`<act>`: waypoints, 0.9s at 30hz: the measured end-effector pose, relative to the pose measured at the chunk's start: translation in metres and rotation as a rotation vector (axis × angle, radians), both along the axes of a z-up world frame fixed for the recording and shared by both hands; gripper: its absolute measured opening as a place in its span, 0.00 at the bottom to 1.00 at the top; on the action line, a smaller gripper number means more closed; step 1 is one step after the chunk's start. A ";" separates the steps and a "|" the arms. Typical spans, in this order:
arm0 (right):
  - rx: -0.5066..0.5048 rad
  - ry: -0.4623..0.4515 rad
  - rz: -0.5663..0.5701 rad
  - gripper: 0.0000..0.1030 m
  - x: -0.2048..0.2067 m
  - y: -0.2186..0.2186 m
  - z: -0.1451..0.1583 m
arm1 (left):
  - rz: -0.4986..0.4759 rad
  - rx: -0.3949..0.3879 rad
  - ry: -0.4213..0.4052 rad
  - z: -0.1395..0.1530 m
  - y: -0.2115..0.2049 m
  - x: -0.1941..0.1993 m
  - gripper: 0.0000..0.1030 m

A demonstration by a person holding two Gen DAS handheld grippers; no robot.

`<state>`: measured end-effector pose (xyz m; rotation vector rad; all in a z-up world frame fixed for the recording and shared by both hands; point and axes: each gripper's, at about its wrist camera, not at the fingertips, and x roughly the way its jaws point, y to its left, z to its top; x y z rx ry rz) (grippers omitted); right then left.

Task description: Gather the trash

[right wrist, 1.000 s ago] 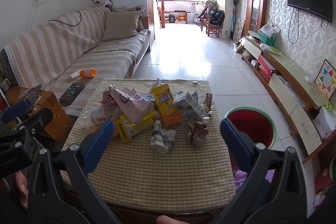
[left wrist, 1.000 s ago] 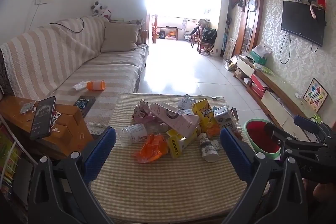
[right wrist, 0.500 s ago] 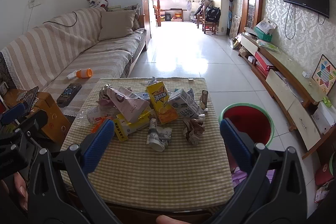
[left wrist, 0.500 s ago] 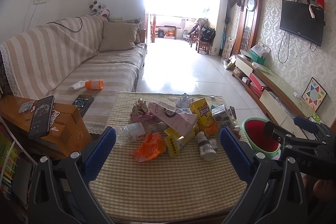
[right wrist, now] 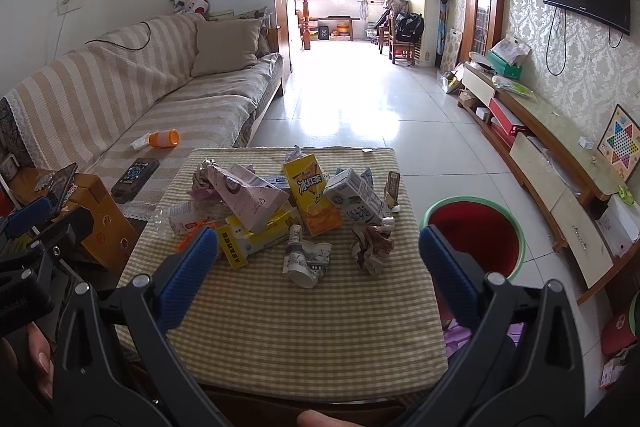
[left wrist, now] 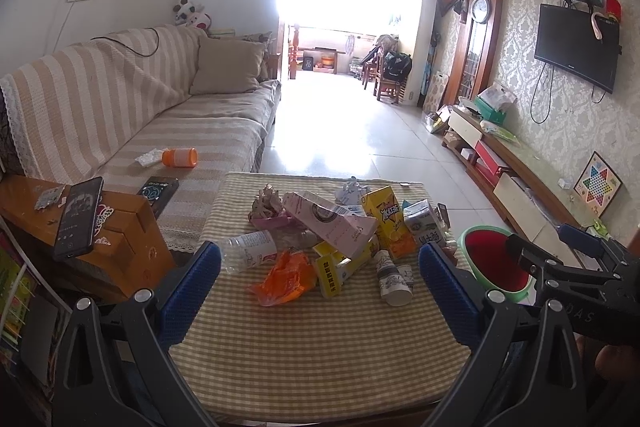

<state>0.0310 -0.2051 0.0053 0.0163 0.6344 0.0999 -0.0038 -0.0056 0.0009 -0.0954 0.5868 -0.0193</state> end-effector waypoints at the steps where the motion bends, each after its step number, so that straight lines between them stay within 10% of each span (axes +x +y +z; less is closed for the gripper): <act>1: -0.001 0.001 0.000 0.96 0.000 0.000 0.000 | 0.000 -0.003 0.000 0.000 0.000 0.000 0.92; 27: -0.010 0.011 0.012 0.96 0.000 0.003 0.001 | -0.010 -0.006 0.002 -0.004 -0.003 -0.001 0.92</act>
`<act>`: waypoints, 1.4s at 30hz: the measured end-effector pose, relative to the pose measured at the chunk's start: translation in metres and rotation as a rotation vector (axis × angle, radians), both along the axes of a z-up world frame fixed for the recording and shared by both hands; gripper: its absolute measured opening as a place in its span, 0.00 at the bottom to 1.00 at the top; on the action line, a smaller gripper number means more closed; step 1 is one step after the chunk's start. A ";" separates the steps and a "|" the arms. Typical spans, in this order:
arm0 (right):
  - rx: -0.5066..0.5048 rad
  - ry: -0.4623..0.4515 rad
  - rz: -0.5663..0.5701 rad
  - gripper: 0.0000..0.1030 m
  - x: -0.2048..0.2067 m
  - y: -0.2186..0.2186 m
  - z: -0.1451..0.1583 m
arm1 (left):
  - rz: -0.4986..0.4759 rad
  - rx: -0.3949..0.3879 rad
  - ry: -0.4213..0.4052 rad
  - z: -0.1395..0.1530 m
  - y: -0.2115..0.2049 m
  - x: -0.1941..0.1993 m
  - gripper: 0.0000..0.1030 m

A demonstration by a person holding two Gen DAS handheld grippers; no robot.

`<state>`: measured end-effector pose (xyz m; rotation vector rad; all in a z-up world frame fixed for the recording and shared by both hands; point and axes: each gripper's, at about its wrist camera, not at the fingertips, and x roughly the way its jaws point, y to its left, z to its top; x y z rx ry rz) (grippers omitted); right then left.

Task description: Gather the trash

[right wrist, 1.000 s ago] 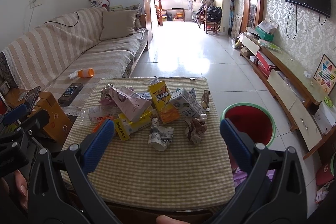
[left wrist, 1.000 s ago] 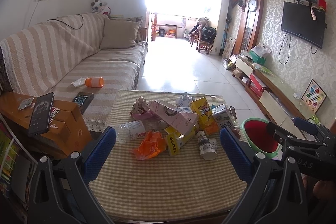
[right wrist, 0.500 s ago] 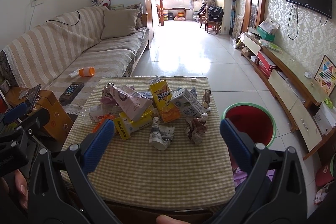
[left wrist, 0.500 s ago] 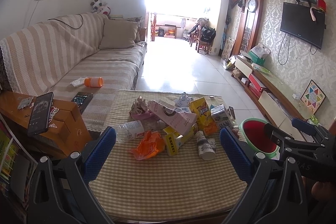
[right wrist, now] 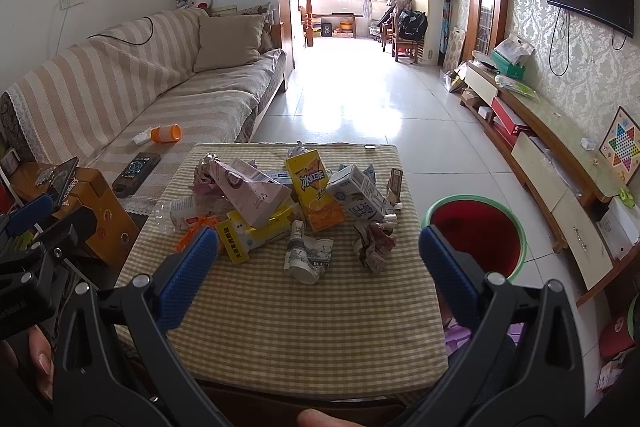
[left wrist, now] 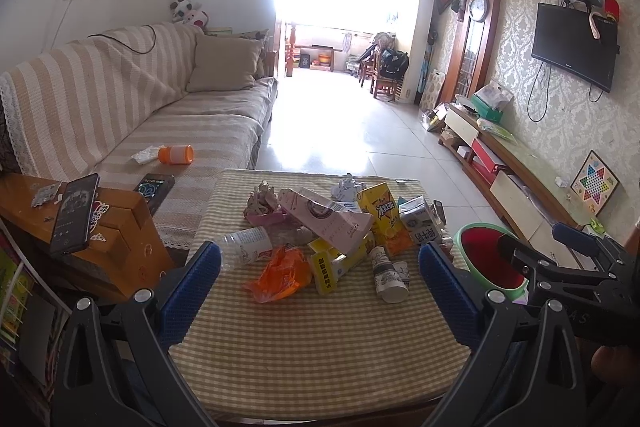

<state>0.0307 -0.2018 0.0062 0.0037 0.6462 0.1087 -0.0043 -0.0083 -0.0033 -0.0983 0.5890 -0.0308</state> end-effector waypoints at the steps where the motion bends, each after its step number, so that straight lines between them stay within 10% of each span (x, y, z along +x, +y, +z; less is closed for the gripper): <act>1: 0.000 -0.001 -0.001 0.96 0.000 0.000 0.000 | 0.000 -0.001 -0.002 0.000 0.000 0.000 0.92; 27: 0.010 0.031 0.000 0.96 0.002 -0.004 -0.013 | -0.009 0.004 0.021 -0.007 -0.001 0.001 0.92; 42: 0.052 0.230 -0.028 0.96 0.047 -0.031 -0.086 | -0.029 0.071 0.171 -0.062 0.010 0.037 0.92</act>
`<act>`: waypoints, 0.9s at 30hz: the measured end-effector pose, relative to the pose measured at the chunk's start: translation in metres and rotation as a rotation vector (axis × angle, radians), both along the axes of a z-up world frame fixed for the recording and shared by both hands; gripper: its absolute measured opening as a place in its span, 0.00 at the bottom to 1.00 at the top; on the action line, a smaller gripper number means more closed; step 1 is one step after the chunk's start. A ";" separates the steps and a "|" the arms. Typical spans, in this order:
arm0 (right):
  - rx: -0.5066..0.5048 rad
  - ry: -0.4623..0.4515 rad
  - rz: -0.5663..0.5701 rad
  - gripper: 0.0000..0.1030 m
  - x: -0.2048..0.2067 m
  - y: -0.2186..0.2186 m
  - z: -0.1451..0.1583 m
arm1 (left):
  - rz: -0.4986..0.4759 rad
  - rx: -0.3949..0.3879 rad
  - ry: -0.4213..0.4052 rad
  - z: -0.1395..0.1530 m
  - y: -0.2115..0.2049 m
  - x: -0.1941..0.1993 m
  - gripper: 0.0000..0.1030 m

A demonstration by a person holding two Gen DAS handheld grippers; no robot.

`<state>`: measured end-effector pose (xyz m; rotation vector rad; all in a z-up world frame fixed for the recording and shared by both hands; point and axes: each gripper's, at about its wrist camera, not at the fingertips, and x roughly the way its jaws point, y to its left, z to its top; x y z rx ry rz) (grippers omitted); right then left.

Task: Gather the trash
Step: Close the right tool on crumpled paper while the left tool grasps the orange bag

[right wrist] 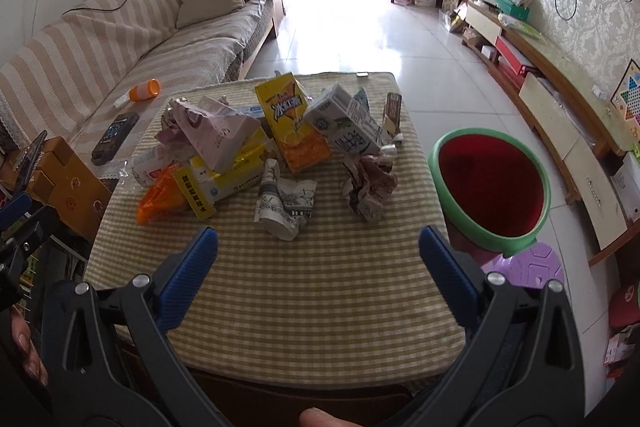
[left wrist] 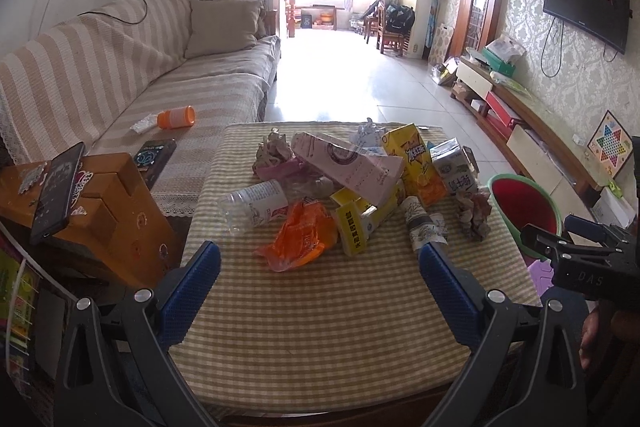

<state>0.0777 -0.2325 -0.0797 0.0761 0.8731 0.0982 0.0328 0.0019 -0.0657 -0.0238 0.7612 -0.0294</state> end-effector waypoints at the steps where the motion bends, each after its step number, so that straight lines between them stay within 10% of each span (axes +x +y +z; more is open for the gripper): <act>1: 0.012 0.023 0.002 0.96 0.004 -0.002 -0.006 | -0.012 -0.006 0.020 -0.004 0.001 0.005 0.92; 17: 0.039 0.112 -0.057 0.96 0.066 -0.040 -0.046 | -0.053 -0.047 0.200 -0.065 0.003 0.084 0.92; 27: 0.015 0.221 -0.067 0.96 0.118 -0.046 -0.089 | -0.058 0.066 0.294 -0.107 0.005 0.118 0.92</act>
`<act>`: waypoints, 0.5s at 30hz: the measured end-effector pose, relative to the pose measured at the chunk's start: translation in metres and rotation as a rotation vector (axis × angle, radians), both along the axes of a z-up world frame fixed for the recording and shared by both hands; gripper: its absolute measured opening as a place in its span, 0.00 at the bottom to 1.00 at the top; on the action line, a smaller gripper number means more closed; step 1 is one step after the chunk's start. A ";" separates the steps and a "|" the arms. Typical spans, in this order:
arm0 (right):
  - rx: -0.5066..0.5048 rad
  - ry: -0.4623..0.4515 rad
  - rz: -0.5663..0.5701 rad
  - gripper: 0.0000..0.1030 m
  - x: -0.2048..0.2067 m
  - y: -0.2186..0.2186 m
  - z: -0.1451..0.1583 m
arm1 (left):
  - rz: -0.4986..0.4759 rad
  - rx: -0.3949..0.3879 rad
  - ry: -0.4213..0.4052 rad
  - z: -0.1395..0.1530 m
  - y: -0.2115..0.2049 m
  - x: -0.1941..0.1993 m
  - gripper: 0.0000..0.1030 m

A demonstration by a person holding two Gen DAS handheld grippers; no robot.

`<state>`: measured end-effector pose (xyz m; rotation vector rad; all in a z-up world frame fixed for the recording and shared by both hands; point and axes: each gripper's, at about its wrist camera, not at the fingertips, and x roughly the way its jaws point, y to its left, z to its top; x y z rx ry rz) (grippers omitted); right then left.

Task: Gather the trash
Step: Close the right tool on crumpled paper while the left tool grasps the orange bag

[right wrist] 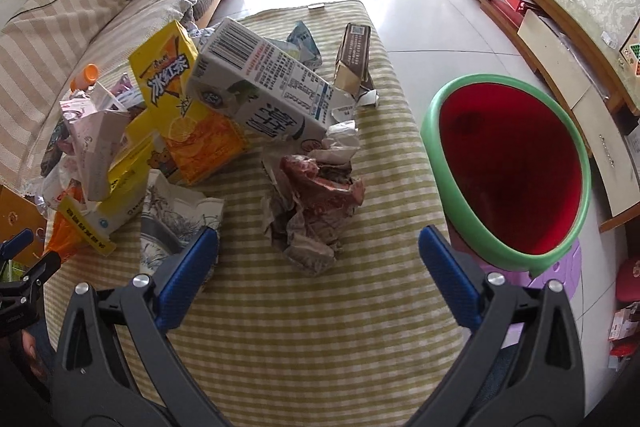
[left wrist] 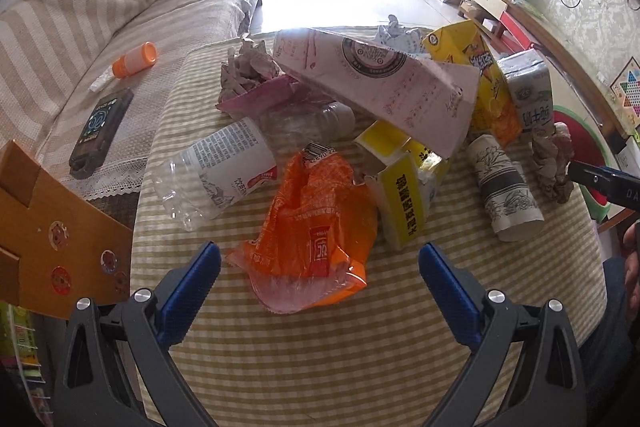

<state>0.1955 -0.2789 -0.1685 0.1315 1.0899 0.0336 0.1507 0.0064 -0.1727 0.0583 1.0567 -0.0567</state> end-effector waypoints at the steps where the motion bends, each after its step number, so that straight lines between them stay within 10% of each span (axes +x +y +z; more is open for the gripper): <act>1: -0.007 0.005 0.005 0.96 0.004 0.001 -0.003 | -0.002 -0.004 -0.002 -0.003 0.002 0.002 0.92; 15: -0.073 0.024 0.026 0.96 0.036 0.010 -0.032 | -0.003 0.046 0.067 -0.027 -0.002 0.032 0.92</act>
